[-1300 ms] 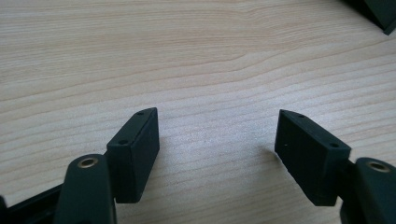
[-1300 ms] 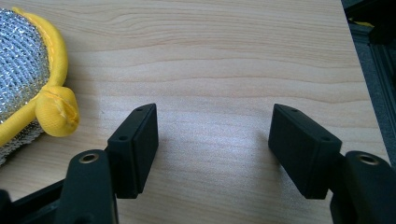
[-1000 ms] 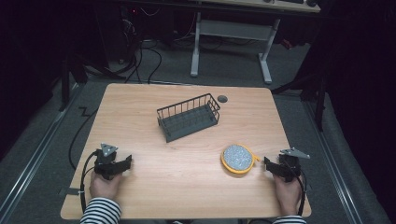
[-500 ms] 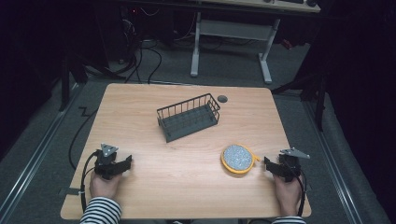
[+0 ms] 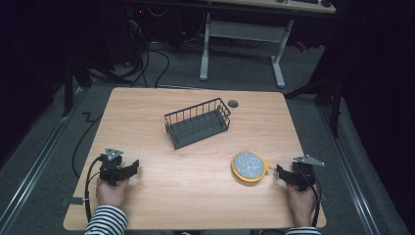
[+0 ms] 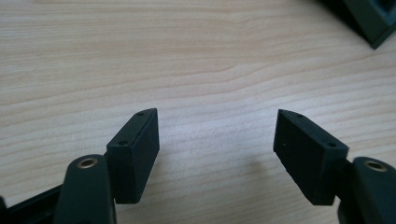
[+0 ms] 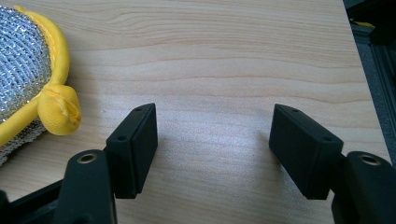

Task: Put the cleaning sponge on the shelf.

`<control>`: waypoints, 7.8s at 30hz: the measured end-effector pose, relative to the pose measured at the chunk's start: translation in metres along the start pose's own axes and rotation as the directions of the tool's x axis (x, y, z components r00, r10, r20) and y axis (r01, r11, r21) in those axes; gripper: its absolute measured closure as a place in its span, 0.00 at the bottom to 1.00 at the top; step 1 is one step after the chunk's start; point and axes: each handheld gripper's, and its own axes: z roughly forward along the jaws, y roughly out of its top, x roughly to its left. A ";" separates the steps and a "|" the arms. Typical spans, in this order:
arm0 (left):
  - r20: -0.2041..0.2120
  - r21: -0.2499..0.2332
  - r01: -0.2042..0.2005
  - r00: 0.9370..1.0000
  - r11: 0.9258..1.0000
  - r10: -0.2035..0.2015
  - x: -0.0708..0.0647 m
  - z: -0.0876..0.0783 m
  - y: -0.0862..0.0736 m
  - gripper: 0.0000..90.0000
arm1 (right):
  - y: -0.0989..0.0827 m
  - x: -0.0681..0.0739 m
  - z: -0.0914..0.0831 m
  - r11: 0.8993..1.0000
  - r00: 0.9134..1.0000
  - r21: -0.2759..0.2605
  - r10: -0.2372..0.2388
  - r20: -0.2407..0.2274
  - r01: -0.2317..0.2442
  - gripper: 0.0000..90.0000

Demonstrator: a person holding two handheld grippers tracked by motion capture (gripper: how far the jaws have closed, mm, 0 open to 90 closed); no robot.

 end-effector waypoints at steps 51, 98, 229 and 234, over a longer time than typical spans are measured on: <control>0.122 0.018 -0.156 0.981 0.988 0.153 -0.077 0.017 0.168 0.42 | 0.000 0.000 0.000 1.000 1.000 -0.001 -0.002 0.001 0.002 0.36; 0.123 0.122 -0.275 0.958 0.954 0.260 -0.091 0.054 0.164 0.71 | 0.000 0.001 0.000 1.000 1.000 0.000 -0.011 -0.005 0.011 0.36; -0.015 0.003 -0.084 0.996 0.996 0.084 -0.023 0.021 0.001 0.37 | -0.002 0.003 -0.002 1.000 1.000 -0.007 -0.007 -0.023 0.007 0.41; -0.015 0.003 -0.084 0.996 0.996 0.084 -0.023 0.021 0.001 0.36 | -0.001 0.001 -0.007 0.999 0.995 -0.013 0.051 -0.082 -0.052 0.44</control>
